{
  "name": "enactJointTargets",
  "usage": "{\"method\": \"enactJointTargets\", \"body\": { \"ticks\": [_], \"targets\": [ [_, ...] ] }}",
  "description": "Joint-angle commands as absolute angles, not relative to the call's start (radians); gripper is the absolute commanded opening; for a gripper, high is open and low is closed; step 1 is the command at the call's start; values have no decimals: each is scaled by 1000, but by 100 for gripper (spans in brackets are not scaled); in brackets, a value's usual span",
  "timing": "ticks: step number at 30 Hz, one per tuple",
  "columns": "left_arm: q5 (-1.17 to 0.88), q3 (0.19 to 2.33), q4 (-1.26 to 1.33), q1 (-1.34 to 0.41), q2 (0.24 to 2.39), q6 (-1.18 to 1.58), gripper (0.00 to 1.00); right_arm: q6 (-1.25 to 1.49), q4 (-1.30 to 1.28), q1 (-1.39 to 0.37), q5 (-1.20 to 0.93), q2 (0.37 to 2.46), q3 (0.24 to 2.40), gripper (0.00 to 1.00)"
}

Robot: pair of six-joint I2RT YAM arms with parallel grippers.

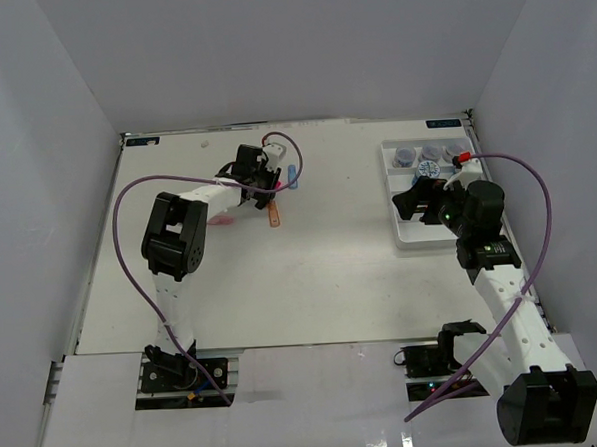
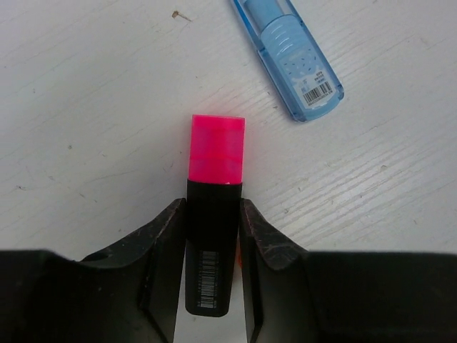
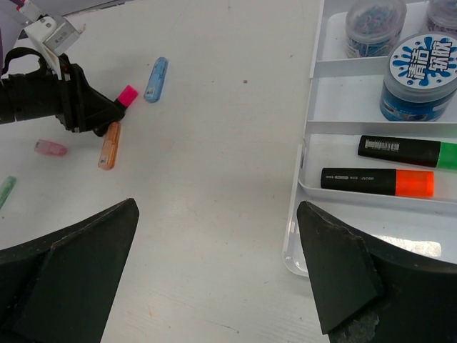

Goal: Sort the stationery into containers
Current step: Pick up the pen from the center of the board.

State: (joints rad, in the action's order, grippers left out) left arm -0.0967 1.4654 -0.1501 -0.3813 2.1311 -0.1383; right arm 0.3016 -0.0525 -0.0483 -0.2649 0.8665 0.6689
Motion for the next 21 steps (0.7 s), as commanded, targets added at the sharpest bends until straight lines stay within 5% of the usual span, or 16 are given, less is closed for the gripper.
{"method": "enactJointTargets", "body": {
  "ticks": [1, 13, 21],
  "targets": [
    [-61, 1448, -146, -376, 2128, -159, 40, 276, -17, -55, -267, 857, 660, 98],
    [26, 1376, -80, -342, 1964, -206, 27, 252, -12, -89, -293, 864, 658, 98],
    [-113, 1296, -95, -370, 1685, -158, 22, 247, -43, -198, -347, 932, 764, 98]
  ]
}}
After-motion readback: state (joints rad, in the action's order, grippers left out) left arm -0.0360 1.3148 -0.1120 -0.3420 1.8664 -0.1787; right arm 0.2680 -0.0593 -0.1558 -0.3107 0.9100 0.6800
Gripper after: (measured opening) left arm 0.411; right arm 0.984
